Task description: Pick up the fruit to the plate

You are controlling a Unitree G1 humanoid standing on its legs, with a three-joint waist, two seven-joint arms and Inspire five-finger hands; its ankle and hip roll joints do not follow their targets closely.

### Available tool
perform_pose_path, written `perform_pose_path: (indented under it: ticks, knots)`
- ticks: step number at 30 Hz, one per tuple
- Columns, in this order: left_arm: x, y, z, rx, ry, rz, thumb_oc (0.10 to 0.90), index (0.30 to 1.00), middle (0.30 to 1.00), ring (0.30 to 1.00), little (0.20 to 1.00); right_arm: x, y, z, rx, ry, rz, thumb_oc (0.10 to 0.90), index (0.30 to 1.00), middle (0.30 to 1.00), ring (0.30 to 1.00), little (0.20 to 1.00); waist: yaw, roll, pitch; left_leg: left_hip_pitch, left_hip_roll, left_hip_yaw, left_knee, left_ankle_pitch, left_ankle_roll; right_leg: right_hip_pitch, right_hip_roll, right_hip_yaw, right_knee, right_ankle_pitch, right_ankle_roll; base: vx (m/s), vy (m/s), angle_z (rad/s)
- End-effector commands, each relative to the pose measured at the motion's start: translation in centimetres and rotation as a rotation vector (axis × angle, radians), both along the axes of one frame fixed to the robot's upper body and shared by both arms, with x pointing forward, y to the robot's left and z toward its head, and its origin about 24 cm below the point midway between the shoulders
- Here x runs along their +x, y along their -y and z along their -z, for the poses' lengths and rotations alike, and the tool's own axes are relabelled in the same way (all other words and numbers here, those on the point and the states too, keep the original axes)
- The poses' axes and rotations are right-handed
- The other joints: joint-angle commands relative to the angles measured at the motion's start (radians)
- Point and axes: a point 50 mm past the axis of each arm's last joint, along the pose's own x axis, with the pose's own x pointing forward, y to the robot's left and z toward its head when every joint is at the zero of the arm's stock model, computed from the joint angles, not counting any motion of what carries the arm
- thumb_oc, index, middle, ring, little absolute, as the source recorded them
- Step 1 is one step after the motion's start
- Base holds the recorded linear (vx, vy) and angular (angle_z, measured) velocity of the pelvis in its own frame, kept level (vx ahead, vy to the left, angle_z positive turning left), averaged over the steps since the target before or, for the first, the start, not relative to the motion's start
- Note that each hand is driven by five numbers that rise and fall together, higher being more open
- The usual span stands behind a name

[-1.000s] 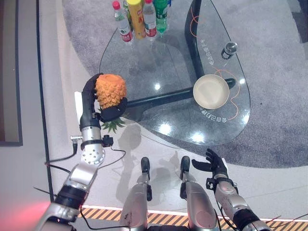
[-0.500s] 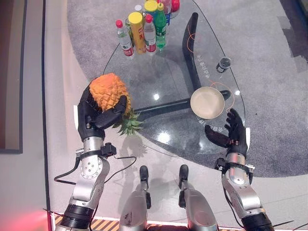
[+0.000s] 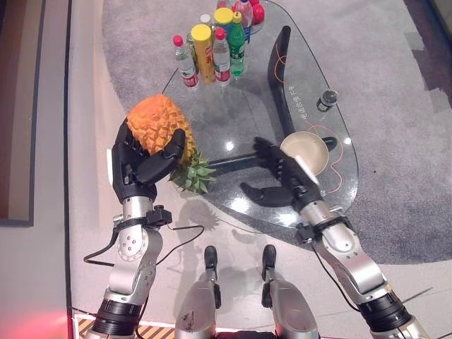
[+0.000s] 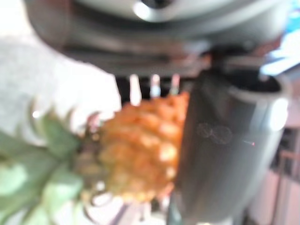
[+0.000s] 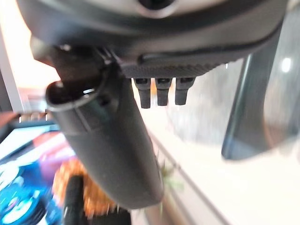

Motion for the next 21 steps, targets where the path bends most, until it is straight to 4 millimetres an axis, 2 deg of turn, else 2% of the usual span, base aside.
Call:
perform_pose_path:
  ticks: [1, 7, 11, 17, 21]
  knots:
    - [-1.1, 1.0, -5.4, 0.105, 0.321, 0.045, 0.100, 0.300, 0.300, 0.300, 0.200, -2.0, -2.8, -5.0, 0.226, 0.169, -0.241, 0.800, 0.900, 0.900, 0.900, 0.900, 0.011, -0.032, -0.143, -0.055, -0.047, -0.067, 0.128, -0.048, 0.025, 0.025, 0.007, 0.001, 0.074, -0.074, -0.045, 0.03, -0.025, 0.04]
    - [-0.8, 2.3, -5.9, 0.136, 0.335, 0.123, 0.100, 0.300, 0.300, 0.300, 0.200, -2.0, -4.2, -6.9, 0.304, 0.229, -0.274, 0.800, 0.900, 0.900, 0.900, 0.900, 0.018, -0.029, -0.143, -0.059, -0.048, -0.071, 0.136, -0.052, 0.026, 0.023, 0.007, 0.003, 0.079, -0.076, -0.043, 0.01, -0.007, 0.02]
    - [-0.8, 2.9, -6.1, 0.157, 0.341, 0.155, 0.100, 0.300, 0.300, 0.300, 0.200, -1.9, -4.6, -7.4, 0.312, 0.250, -0.251, 0.800, 0.900, 0.900, 0.900, 0.900, 0.020, -0.026, -0.145, -0.057, -0.049, -0.069, 0.137, -0.054, 0.027, 0.024, 0.006, 0.004, 0.078, -0.076, -0.041, 0.00, 0.000, 0.00]
    - [-0.9, 4.5, -5.9, 0.206, 0.330, 0.228, 0.100, 0.300, 0.300, 0.300, 0.200, -1.0, -4.3, -8.1, 0.271, 0.356, -0.043, 0.800, 0.900, 0.900, 0.900, 0.900, 0.020, -0.015, -0.141, -0.054, -0.051, -0.066, 0.132, -0.053, 0.032, 0.023, 0.004, 0.005, 0.076, -0.074, -0.042, 0.00, 0.005, 0.00]
    - [-1.1, 4.8, -5.9, 0.230, 0.344, 0.234, 0.100, 0.300, 0.300, 0.300, 0.200, -0.7, -4.1, -8.3, 0.305, 0.339, 0.005, 0.800, 0.900, 0.900, 0.900, 0.900, 0.016, -0.004, -0.130, -0.057, -0.054, -0.065, 0.129, -0.052, 0.033, 0.017, 0.001, 0.010, 0.077, -0.073, -0.041, -0.02, 0.036, -0.01]
